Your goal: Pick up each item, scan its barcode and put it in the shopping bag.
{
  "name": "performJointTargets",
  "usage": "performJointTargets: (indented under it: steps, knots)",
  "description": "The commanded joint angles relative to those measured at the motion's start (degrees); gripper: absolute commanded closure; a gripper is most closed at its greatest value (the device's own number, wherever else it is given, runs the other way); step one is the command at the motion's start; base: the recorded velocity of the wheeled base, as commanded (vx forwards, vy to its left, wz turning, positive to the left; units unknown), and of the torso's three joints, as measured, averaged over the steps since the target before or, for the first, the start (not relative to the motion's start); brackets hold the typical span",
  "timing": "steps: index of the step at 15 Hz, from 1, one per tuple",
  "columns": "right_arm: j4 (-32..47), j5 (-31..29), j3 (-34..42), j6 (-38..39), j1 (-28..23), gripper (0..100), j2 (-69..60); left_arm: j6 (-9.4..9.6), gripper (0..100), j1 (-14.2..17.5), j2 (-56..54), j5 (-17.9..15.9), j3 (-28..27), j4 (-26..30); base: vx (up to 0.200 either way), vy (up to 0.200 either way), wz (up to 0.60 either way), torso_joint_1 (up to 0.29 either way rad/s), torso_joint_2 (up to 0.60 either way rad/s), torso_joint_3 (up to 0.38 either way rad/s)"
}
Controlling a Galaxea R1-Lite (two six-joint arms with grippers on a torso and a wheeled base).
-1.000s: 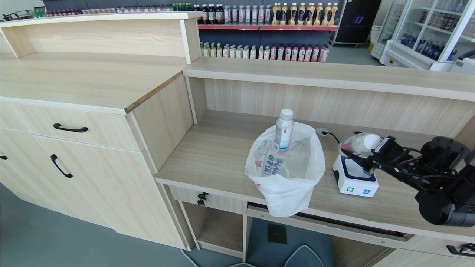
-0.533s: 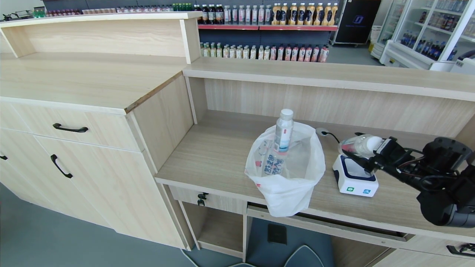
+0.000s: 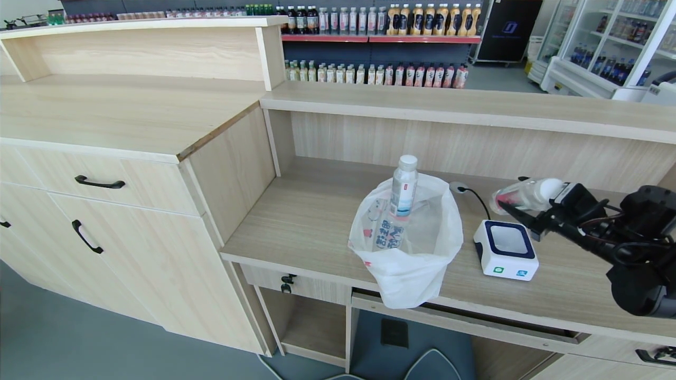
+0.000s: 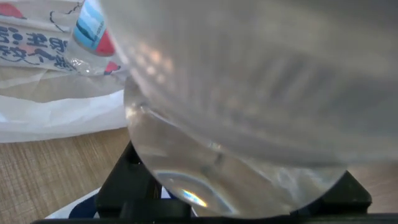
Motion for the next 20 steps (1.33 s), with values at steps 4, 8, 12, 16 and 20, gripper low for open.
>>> performJointTargets:
  steps: [4,8,12,16,20]
  knots:
    - [8.7,-6.5,0.3,8.3,-1.6,100,-16.2,0.0,0,0.0,0.0,0.0,0.0,0.0,0.0,0.0,0.0,0.0,0.0,0.0]
    - [13.0,-9.7,2.9,9.5,-6.3,100,-20.4,0.0,0,0.0,0.0,0.0,0.0,0.0,0.0,0.0,0.0,0.0,0.0,0.0]
    - [13.5,-9.8,5.4,9.1,-9.0,100,-21.2,0.0,0,0.0,0.0,0.0,0.0,0.0,0.0,0.0,0.0,0.0,0.0,0.0]
    - [12.6,-9.8,5.5,9.2,-9.0,100,-21.8,0.0,0,0.0,0.0,0.0,0.0,0.0,0.0,0.0,0.0,0.0,0.0,0.0]
    - [13.2,-10.0,5.9,9.4,-8.3,100,-22.4,0.0,0,0.1,0.0,0.0,0.0,0.0,0.0,0.0,0.15,0.001,0.0,0.001]
